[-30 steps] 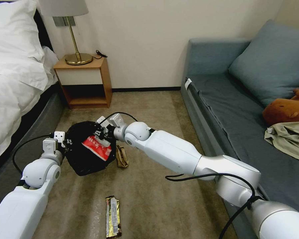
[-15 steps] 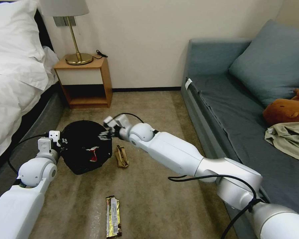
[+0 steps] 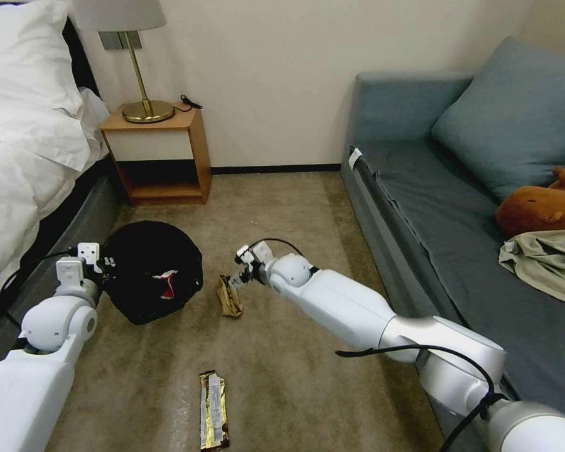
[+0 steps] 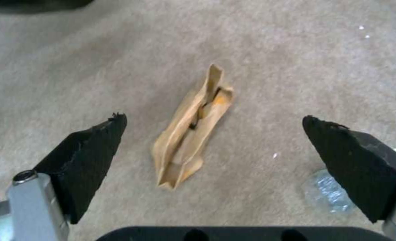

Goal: Pick up the trash bin, then pick up the garbage on the floor and place it into the trash bin.

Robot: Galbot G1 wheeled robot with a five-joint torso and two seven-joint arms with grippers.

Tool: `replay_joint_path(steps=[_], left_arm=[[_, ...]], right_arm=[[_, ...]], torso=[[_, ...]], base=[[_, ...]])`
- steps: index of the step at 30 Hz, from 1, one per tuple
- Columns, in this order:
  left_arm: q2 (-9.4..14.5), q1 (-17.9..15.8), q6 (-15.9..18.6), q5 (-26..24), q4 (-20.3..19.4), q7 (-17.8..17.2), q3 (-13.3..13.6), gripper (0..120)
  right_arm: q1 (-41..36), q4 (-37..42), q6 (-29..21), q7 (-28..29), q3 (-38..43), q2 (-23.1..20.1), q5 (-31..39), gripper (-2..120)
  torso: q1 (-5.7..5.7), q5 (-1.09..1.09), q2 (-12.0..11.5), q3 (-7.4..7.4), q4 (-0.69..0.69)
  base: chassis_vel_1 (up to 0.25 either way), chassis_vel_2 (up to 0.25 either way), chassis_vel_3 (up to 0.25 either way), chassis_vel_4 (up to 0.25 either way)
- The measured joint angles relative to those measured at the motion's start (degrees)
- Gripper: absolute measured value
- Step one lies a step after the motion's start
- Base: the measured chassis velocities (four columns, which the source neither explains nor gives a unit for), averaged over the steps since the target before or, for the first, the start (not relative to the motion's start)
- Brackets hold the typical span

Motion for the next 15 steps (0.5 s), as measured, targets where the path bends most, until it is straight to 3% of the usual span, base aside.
replay_joint_path(steps=[6,11,15], left_arm=[[0.67,-0.24,0.34,-0.79,-0.43,-0.15,-0.98,2],[1.45,-0.15,0.33,-1.49,-0.35,-0.29,-2.03,2],[1.45,-0.14,0.32,-1.54,-0.29,-0.36,-1.99,2]], right_arm=[[-0.94,4.08,-1.33,0.84,-1.52,-1.52,1.53,100],[-2.12,14.72,-4.84,4.32,-5.07,-3.94,9.32,100],[-3.17,16.49,-5.40,4.77,-7.09,-4.27,10.24,100]], torso=[[0.00,0.00,0.00,0.00,-0.02],[0.00,0.00,0.00,-0.01,0.00],[0.00,-0.02,0.00,0.00,0.00]], base=[[0.000,0.000,0.000,0.000],[0.000,0.000,0.000,0.000],[0.000,0.000,0.000,0.000]])
